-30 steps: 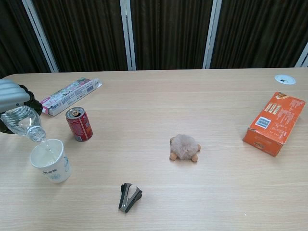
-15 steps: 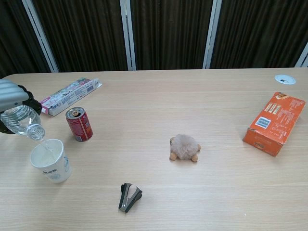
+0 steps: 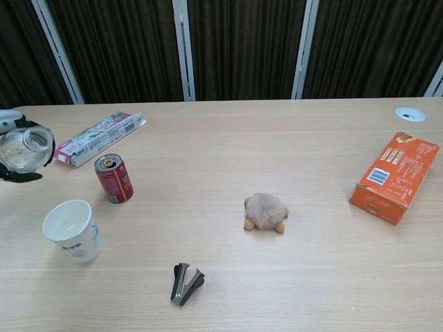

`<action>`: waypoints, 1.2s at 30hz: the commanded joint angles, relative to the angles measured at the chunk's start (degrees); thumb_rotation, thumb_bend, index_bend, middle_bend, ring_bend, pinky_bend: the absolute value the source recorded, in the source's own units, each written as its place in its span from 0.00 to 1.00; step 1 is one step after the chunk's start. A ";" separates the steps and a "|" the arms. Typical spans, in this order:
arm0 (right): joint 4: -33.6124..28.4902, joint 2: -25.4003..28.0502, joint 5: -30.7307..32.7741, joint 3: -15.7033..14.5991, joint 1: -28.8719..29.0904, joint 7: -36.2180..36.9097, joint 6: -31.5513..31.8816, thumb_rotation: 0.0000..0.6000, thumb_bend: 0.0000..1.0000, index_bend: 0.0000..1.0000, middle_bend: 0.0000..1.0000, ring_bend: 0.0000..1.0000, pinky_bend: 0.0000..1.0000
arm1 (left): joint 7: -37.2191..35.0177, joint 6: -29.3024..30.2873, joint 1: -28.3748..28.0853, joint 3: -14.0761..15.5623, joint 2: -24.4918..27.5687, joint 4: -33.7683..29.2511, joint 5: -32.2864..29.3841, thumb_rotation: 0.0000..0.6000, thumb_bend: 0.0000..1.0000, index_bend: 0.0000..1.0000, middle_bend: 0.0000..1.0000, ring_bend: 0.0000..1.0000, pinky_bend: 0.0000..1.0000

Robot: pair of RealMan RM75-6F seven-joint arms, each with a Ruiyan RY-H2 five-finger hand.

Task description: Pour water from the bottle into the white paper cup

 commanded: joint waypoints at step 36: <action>0.65 -0.64 1.34 0.02 0.67 -1.06 -1.49 1.00 0.00 0.00 0.00 0.00 0.00 | -32.19 -7.49 1.21 -12.06 -16.51 7.19 -13.15 1.00 0.13 0.61 0.54 0.39 0.39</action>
